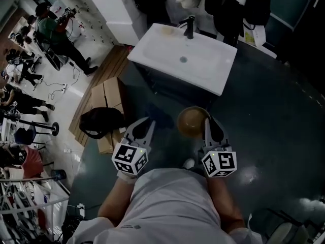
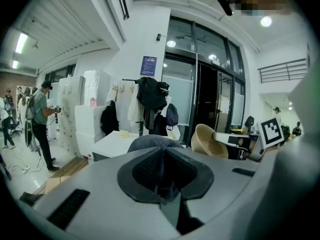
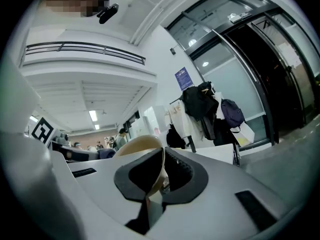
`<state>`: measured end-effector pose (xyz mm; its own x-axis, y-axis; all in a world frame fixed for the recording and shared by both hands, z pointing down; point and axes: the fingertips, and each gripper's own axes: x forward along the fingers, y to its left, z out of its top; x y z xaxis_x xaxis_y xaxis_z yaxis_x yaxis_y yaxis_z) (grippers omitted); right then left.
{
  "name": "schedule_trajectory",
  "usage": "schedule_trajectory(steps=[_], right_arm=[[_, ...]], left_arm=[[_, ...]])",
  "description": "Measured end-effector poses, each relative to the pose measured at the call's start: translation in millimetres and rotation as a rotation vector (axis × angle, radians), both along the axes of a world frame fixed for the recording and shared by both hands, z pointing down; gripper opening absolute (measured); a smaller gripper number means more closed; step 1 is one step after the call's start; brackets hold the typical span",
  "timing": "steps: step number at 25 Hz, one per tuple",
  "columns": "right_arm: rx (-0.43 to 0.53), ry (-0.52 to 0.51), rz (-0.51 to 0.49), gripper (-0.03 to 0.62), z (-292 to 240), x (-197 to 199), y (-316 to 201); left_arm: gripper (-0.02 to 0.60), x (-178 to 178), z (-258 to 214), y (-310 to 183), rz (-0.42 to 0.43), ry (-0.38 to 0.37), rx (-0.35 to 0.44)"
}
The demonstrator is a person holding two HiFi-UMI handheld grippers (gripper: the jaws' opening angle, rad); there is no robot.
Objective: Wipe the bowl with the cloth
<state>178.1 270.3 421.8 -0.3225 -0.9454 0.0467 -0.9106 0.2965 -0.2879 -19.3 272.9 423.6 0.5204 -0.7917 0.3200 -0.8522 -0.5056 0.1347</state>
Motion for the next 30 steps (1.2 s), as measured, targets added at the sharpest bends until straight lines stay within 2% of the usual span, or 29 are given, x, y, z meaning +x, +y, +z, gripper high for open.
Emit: schedule_trajectory(steps=[8, 16, 30], right_arm=[[-0.062, 0.018, 0.018, 0.032, 21, 13, -23], [-0.069, 0.052, 0.049, 0.032, 23, 7, -80], [-0.148, 0.027, 0.057, 0.032, 35, -46, -208]], left_arm=[[0.038, 5, 14, -28, -0.001, 0.008, -0.011], [0.038, -5, 25, -92, 0.026, 0.038, -0.023], [0.038, -48, 20, -232, 0.072, 0.061, -0.039]])
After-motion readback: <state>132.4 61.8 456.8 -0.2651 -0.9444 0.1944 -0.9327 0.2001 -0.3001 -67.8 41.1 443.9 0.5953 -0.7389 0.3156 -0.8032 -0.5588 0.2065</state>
